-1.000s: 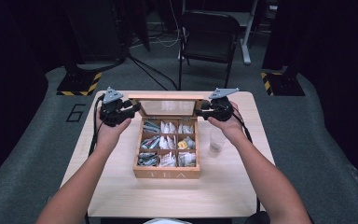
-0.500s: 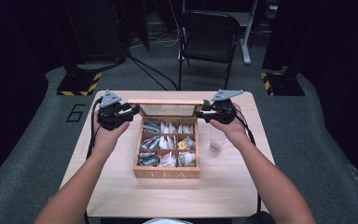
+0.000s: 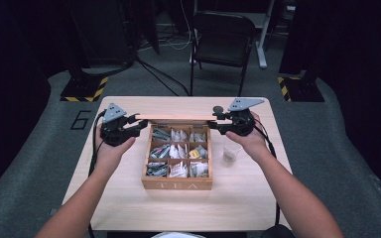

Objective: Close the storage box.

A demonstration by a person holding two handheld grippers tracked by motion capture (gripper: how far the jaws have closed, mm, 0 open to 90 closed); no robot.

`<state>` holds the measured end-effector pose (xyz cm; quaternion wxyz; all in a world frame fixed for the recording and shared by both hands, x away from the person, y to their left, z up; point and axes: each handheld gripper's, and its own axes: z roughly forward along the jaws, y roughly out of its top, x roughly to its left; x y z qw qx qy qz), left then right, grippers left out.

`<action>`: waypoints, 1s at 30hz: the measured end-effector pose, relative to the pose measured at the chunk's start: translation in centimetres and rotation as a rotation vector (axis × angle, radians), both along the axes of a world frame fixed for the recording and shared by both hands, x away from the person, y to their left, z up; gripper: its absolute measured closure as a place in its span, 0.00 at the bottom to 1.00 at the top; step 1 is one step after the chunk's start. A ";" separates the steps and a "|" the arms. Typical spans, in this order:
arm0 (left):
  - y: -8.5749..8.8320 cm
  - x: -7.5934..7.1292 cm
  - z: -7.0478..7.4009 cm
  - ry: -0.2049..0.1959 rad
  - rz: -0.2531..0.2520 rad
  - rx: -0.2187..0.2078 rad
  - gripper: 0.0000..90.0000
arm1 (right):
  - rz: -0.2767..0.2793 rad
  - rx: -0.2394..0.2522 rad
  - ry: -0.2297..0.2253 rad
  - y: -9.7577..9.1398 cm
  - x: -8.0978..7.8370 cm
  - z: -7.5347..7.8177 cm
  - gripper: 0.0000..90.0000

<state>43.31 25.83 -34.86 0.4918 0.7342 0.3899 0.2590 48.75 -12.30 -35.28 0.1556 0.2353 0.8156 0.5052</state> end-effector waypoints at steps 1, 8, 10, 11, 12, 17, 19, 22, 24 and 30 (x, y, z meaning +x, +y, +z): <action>0.0 -0.1 -0.1 -0.001 -0.003 -0.003 0.65 | 0.003 0.000 0.006 0.0 -0.1 0.0 0.62; 0.1 -1.5 -1.1 0.004 -0.017 0.007 0.64 | 0.031 -0.027 0.011 -0.1 -1.4 -0.1 0.60; 0.2 -1.8 -1.4 0.002 -0.018 0.000 0.64 | 0.036 -0.028 0.012 -0.2 -1.9 -0.3 0.60; 0.2 -2.0 -1.5 0.004 -0.021 0.002 0.64 | 0.041 -0.026 0.008 -0.2 -2.2 -0.3 0.60; 0.2 -2.2 -1.7 0.001 -0.019 0.006 0.63 | 0.040 -0.019 0.014 -0.3 -2.5 -0.4 0.60; 0.1 -3.0 -2.4 -0.007 -0.019 0.023 0.63 | 0.044 0.013 0.009 -0.6 -3.7 -1.0 0.59; 0.2 -3.3 -2.8 -0.003 -0.024 0.021 0.63 | 0.041 0.023 0.025 -0.7 -4.2 -1.3 0.59; 0.2 -3.7 -3.3 -0.002 -0.025 0.019 0.63 | 0.041 0.026 0.030 -0.8 -4.7 -1.9 0.58; 0.3 -4.0 -3.7 -0.006 -0.029 0.027 0.63 | 0.043 0.027 0.031 -0.8 -5.1 -2.2 0.56; 0.3 -4.9 -4.7 -0.010 -0.035 0.045 0.63 | 0.049 0.049 0.032 -1.0 -6.5 -3.2 0.55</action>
